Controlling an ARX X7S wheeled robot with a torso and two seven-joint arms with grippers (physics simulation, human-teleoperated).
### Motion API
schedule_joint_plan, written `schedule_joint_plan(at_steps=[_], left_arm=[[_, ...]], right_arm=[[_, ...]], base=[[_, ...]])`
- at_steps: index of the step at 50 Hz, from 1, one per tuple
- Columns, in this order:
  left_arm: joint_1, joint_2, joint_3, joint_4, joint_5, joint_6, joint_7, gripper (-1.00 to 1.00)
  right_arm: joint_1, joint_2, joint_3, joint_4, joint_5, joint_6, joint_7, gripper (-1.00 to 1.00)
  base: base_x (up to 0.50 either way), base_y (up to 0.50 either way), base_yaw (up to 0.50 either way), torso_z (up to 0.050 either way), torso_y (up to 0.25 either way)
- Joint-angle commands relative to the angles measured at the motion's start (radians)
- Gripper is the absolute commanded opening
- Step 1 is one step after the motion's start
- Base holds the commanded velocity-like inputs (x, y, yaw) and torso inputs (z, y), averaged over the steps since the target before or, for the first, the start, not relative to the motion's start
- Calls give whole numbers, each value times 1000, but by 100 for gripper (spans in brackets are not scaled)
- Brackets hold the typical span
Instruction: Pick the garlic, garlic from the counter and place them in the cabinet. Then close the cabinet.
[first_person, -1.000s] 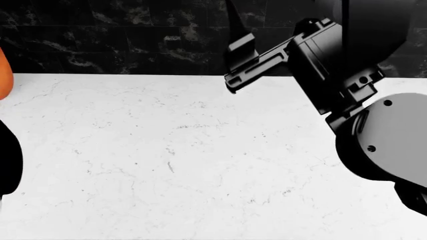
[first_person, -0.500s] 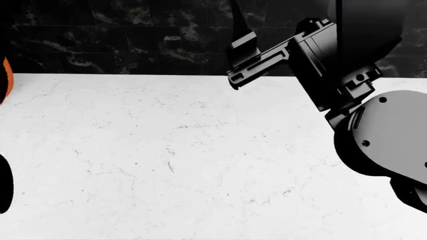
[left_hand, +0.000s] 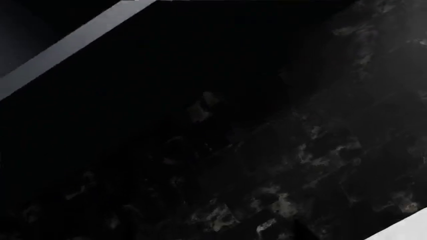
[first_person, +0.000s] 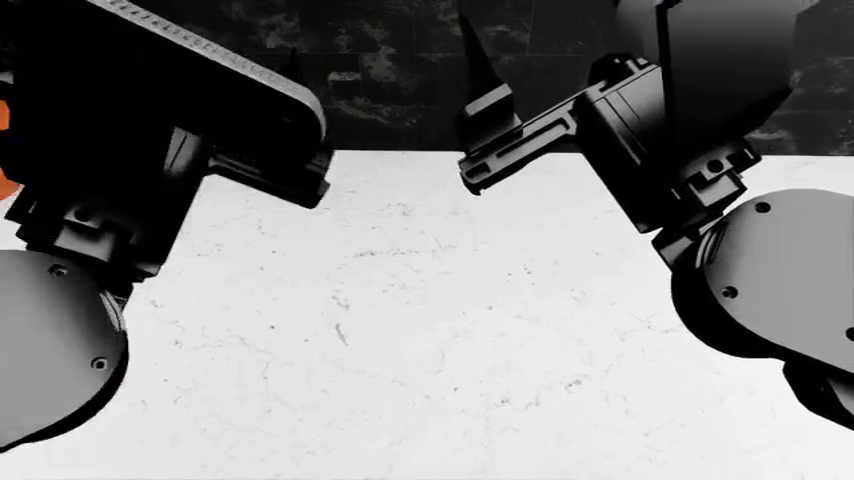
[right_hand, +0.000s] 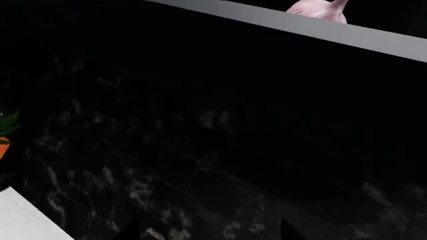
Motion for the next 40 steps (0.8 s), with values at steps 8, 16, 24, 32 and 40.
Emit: schedule_joint_plan(at_steps=[8, 16, 24, 32, 40], left_arm=[[203, -152, 65, 102, 137, 166, 58, 100], [232, -175, 45, 143, 106, 181, 42, 100], [225, -174, 40, 141, 84, 175, 27, 100], [208, -167, 35, 143, 53, 162, 7, 100], [207, -163, 46, 133, 55, 171, 10, 100]], right_arm=[[-13, 9, -5, 0, -10, -3, -17, 100], [-6, 8, -7, 3, -7, 9, -27, 100], [4, 1, -11, 2, -3, 28, -27, 100], [9, -2, -10, 3, 1, 34, -30, 100], [20, -8, -12, 2, 8, 48, -37, 100]], base=[[0, 0, 0, 0, 0], [0, 0, 0, 0, 0], [-105, 133, 0, 0, 0], [-129, 230, 0, 0, 0], [-40, 213, 0, 0, 0]])
